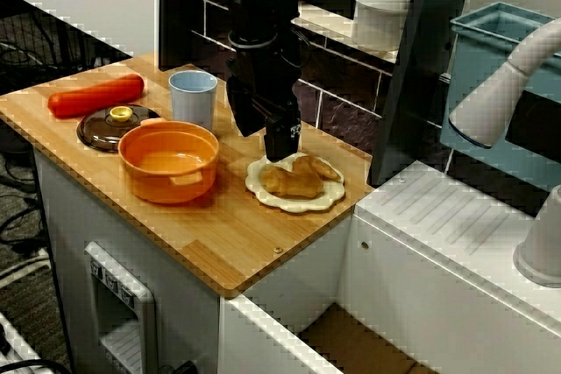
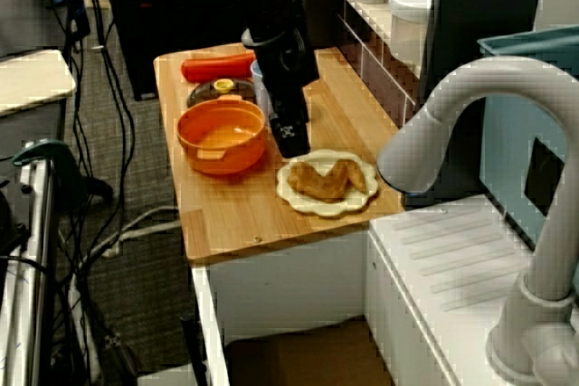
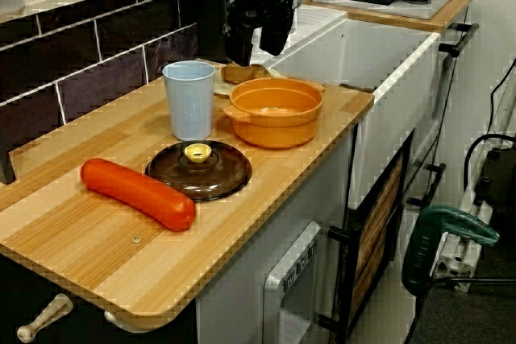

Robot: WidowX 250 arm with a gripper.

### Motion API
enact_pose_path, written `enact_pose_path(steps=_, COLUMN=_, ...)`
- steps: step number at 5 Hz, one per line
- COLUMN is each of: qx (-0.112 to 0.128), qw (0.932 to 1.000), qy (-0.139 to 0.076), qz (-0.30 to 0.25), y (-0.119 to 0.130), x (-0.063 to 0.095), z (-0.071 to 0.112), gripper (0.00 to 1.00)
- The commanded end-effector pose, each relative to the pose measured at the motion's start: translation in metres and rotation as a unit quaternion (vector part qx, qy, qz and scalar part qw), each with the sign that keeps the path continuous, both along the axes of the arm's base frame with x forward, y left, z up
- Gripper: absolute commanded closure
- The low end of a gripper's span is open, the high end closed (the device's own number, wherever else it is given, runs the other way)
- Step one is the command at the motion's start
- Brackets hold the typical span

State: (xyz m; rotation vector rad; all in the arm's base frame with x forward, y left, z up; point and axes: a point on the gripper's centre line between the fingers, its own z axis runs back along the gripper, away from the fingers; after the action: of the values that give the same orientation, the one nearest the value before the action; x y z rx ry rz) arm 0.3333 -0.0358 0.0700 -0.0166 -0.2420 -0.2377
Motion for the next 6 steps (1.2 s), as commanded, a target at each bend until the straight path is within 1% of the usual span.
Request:
enact_pose_path(steps=1, qx=-0.004, qw=1.0, qy=0.003, qz=-0.008, y=0.003, x=0.0, z=0.0, gripper=0.0)
enact_pose_path(steps=2, qx=-0.005, qw=0.9999, qy=0.003, qz=-0.01, y=0.0, x=0.0, z=-0.006, gripper=0.0)
enact_pose_path(steps=3, qx=0.003, qw=0.9998, qy=0.0, qz=-0.02, y=-0.002, x=0.0, z=-0.014, gripper=0.0)
enact_pose_path(steps=4, qx=0.002, qw=0.9974, qy=0.007, qz=-0.071, y=-0.006, x=0.001, z=-0.019, gripper=0.0)
enact_pose_path(steps=5, qx=-0.003, qw=0.9963, qy=-0.001, qz=-0.086, y=-0.007, x=0.0, z=-0.021, gripper=0.0)
enact_pose_path(steps=6, qx=-0.012, qw=0.9971, qy=-0.003, qz=-0.076, y=-0.004, x=-0.001, z=-0.02, gripper=0.0)
